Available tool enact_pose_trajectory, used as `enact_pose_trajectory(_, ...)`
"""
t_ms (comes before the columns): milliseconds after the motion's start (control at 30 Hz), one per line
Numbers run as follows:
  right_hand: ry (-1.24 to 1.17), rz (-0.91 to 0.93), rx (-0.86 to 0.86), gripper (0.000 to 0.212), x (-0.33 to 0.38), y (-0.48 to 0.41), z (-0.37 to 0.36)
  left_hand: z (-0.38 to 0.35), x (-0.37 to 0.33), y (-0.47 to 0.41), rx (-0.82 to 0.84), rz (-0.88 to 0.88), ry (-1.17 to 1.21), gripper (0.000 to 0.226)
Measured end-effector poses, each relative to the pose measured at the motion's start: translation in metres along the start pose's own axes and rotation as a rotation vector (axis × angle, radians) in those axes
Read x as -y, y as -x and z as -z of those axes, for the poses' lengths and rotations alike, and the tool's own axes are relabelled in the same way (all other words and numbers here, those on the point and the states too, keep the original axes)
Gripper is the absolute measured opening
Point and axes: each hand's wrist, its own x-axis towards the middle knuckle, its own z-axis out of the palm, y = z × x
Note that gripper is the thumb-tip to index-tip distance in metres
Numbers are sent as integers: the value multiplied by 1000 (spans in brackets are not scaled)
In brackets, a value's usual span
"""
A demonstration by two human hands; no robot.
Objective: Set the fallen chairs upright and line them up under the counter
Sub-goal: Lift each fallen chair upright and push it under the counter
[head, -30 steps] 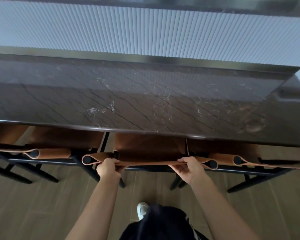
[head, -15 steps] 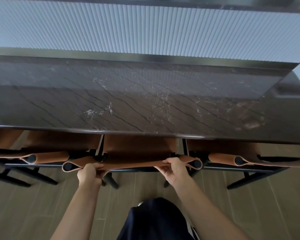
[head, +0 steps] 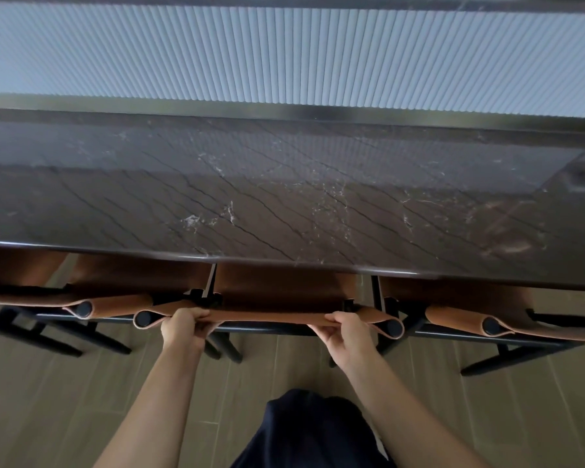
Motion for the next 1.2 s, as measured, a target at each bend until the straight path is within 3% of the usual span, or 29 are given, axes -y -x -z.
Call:
enact_pose_trajectory(233,-25,-51,14,31,-14,-1,-25,-5,-32,-17,37,-19,-42,28)
enact_pose_trajectory(367,-7,-57,3,29,-17,-1,-28,-5,-35,-21,26,-10,-50,49)
enact_pose_trajectory(833,-1,79,-11,26,-4,-12,-30,-19,-30,-15,37,29,-53,58)
enact_pose_trajectory(1033,42,55,-14,14,-5,-9,-25,-16,-31,-17,68,40,-83,56)
enact_pose_trajectory(1200,123,39,44,9,-5,2,-17,-12,-36,-13,112,67,-76,35)
